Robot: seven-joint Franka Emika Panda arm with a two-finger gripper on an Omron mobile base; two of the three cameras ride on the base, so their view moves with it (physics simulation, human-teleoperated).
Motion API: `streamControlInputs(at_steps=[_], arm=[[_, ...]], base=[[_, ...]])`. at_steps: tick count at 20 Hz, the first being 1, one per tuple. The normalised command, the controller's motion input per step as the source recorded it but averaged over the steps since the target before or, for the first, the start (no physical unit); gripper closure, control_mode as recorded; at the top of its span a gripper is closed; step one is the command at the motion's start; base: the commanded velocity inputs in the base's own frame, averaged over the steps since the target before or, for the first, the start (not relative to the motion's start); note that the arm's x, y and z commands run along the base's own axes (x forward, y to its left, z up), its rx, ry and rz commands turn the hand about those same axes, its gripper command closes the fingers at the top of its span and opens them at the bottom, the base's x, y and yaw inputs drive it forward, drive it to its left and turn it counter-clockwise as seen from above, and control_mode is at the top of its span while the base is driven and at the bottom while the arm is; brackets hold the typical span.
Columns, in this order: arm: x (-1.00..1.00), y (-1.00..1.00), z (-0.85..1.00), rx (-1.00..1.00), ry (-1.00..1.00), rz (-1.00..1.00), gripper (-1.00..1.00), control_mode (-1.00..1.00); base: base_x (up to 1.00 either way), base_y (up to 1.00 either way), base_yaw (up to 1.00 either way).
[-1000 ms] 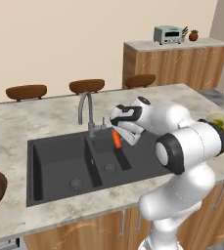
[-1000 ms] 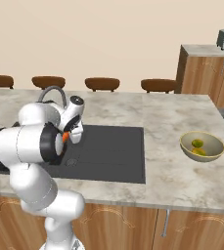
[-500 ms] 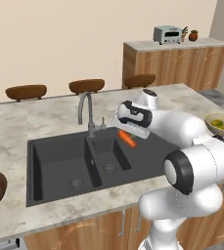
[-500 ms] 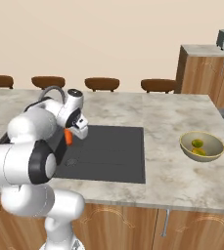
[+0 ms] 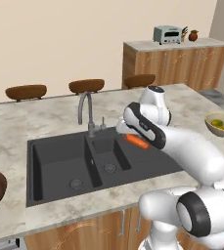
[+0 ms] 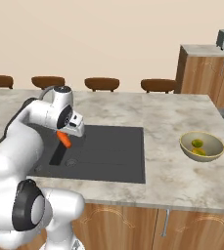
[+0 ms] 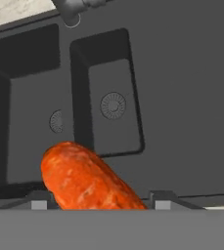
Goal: Pick the mangos from the cabinet and place them in one bowl. Pick the carrot from the sink and place it in the other bowl.
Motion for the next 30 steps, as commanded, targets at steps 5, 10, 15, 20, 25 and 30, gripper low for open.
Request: streamControlInputs(at_steps=[5,10,15,20,25,30], arm=[[-0.22,0.0,0.01,0.0,-0.07,0.15,1.0,-1.0],[0.0,0.0,0.0,0.0,0.0,0.0,1.0,-1.0],[0.0,0.0,0.0,0.0,0.0,0.0,1.0,1.0],[0.0,0.0,0.0,0.0,0.0,0.0,1.0,1.0],[0.0,0.0,0.0,0.0,0.0,0.0,1.0,1.0],[0.0,0.0,0.0,0.0,0.0,0.0,1.0,1.0]], base=[[0.0,0.0,0.0],[0.0,0.0,0.0],[-0.14,0.05,0.0],[-0.85,0.51,0.03],[-0.04,0.93,0.08],[0.0,1.0,0.05]])
